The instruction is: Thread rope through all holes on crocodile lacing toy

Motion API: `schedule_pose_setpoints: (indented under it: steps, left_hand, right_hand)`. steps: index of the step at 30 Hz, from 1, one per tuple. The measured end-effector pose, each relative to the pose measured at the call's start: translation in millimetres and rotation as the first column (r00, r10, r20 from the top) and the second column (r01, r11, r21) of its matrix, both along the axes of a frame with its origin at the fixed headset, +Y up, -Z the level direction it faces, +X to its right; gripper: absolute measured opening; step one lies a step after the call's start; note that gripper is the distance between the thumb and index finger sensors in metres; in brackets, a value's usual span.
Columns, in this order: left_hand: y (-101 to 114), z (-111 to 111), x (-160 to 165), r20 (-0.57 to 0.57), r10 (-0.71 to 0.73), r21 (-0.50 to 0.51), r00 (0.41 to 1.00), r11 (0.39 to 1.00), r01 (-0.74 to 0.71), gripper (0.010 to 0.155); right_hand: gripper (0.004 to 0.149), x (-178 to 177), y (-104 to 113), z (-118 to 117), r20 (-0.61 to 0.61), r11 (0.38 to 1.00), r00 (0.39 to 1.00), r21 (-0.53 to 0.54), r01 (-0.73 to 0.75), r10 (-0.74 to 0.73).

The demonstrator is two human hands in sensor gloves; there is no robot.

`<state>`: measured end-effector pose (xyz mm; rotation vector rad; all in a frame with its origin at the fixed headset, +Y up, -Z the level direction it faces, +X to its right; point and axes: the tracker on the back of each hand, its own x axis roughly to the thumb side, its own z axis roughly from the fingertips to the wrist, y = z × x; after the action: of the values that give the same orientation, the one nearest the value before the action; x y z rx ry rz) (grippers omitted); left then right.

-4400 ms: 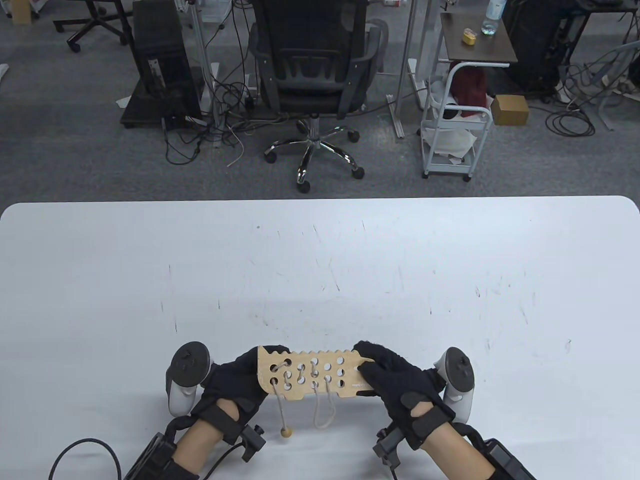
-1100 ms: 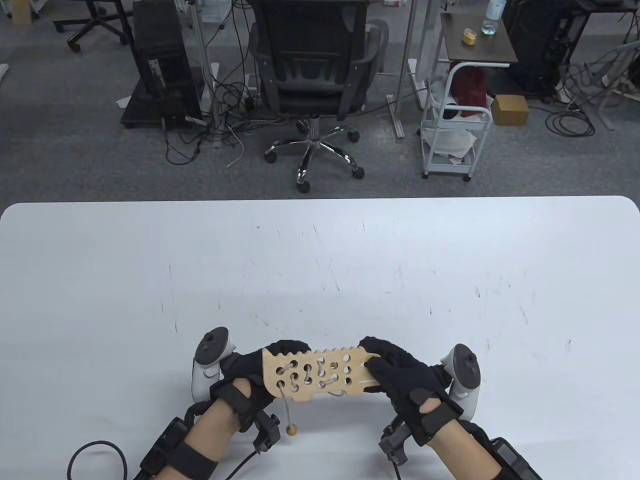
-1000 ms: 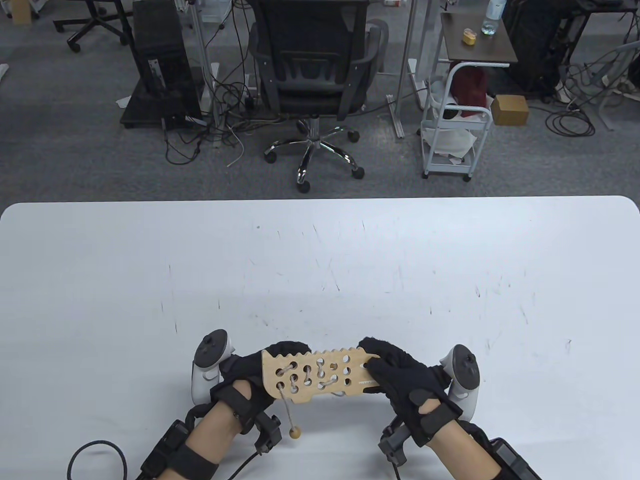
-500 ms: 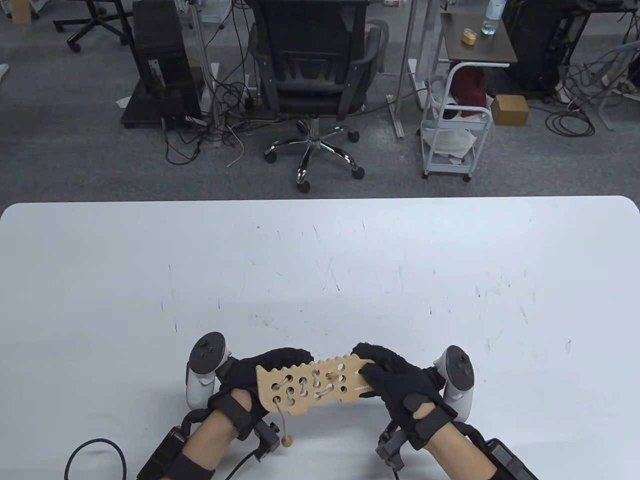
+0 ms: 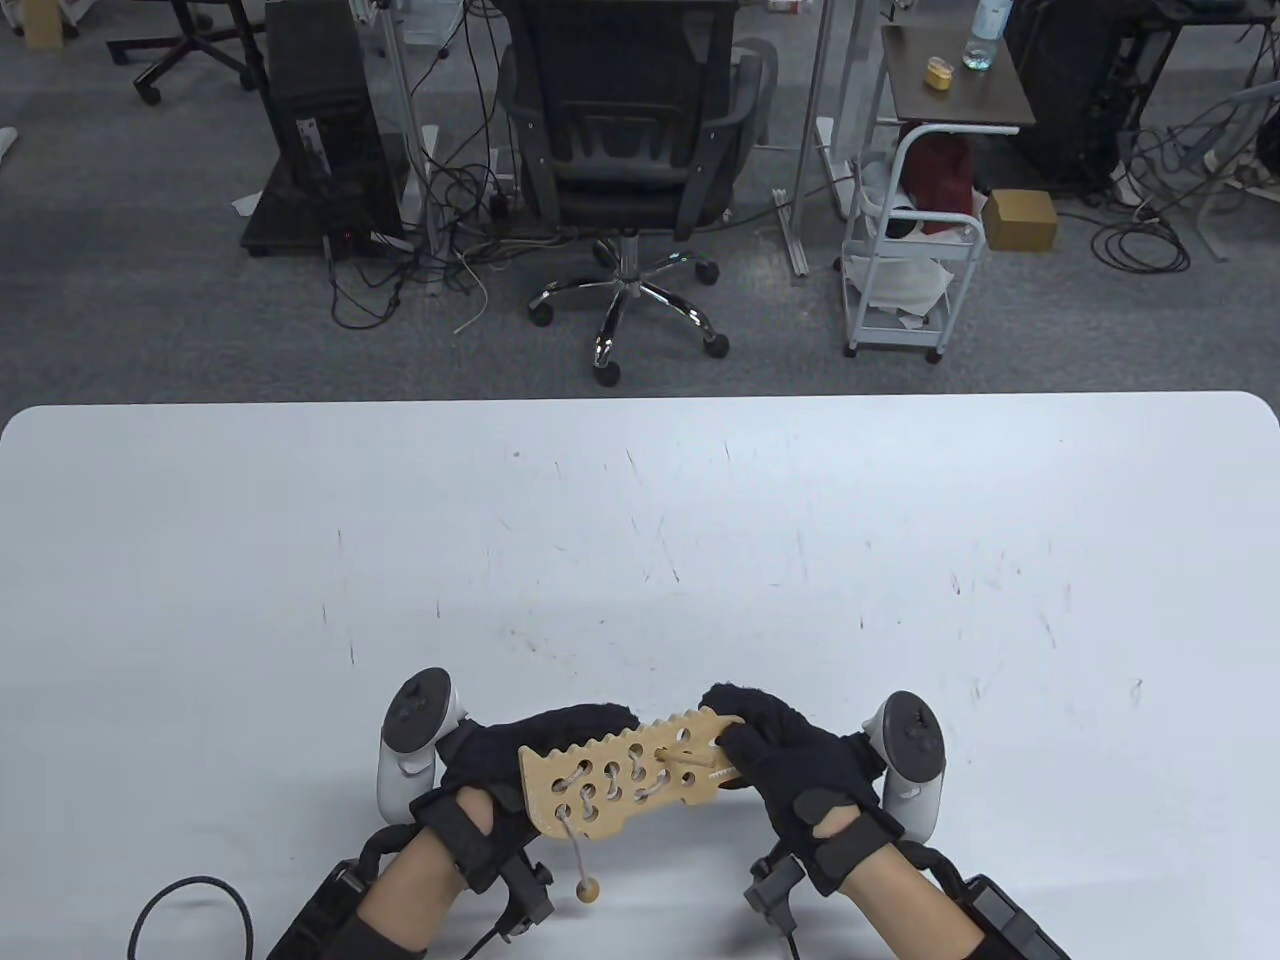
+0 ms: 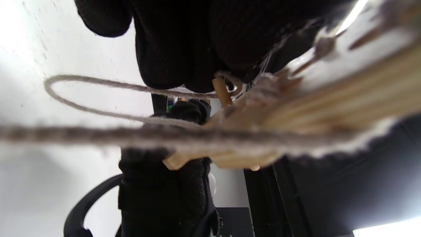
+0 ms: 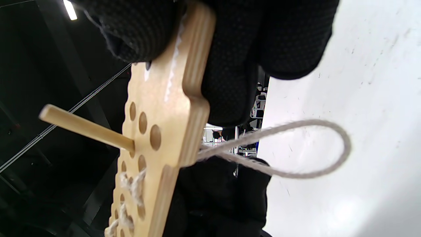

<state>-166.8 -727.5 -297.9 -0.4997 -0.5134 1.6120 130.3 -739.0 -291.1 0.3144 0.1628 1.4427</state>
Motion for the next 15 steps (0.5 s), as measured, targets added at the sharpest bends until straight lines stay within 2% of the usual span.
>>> schedule_pose_setpoints:
  steps: [10, 15]
  left_hand:
    - [-13.3, -0.6, 8.3, 0.083, 0.127, -0.126, 0.988, 0.985, -0.116, 0.055]
    - [-17.1, -3.8, 8.9, 0.122, 0.128, -0.141, 0.984, 0.984, -0.111, 0.057]
  right_hand:
    - [0.049, -2.2, 0.5, 1.8, 0.075, 0.992, 0.99, 0.048, -0.12, 0.116]
    - [0.05, -3.1, 1.0, 2.8, 0.077, 0.981, 0.981, 0.064, -0.185, 0.18]
